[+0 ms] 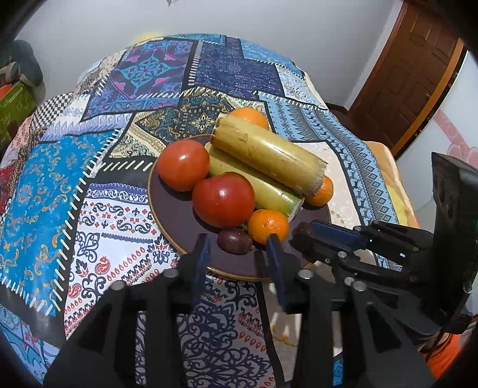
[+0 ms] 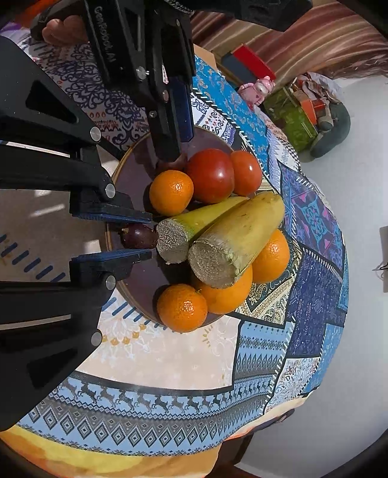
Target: Organize fruits
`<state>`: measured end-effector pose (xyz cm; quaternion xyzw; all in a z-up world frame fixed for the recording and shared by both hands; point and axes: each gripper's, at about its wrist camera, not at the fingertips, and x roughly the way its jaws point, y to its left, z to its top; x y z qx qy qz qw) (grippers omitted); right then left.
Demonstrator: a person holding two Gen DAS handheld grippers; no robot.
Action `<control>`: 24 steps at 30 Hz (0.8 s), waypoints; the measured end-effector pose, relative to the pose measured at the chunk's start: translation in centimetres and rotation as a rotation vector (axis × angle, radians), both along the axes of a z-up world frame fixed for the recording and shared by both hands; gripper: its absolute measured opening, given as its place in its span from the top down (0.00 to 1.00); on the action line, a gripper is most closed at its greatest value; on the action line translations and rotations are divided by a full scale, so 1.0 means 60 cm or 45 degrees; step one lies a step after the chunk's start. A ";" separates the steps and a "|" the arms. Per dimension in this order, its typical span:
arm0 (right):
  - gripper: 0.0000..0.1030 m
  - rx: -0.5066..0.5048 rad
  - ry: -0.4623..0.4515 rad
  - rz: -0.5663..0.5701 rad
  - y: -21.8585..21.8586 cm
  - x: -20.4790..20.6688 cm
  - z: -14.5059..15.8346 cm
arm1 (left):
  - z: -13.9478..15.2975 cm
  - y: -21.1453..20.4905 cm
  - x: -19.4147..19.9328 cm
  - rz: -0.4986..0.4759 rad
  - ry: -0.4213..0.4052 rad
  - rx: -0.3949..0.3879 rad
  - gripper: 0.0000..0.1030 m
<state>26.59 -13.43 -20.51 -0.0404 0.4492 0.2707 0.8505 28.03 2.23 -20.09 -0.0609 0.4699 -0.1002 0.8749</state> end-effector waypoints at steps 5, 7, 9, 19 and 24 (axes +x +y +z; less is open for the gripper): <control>0.75 -0.001 -0.021 -0.014 -0.007 -0.006 0.014 | 0.019 0.005 -0.018 0.027 -0.035 0.012 0.56; 0.75 0.007 -0.039 -0.024 -0.012 -0.013 0.027 | 0.036 0.011 -0.033 0.046 -0.070 0.011 0.56; 0.75 0.015 -0.075 -0.039 -0.020 -0.024 0.048 | 0.061 0.017 -0.052 0.064 -0.123 0.015 0.56; 0.75 0.149 -0.362 -0.094 -0.063 -0.128 0.223 | 0.248 0.022 -0.200 0.142 -0.532 0.049 0.56; 0.75 0.239 -0.537 -0.091 -0.078 -0.208 0.314 | 0.330 0.017 -0.290 0.158 -0.729 0.043 0.56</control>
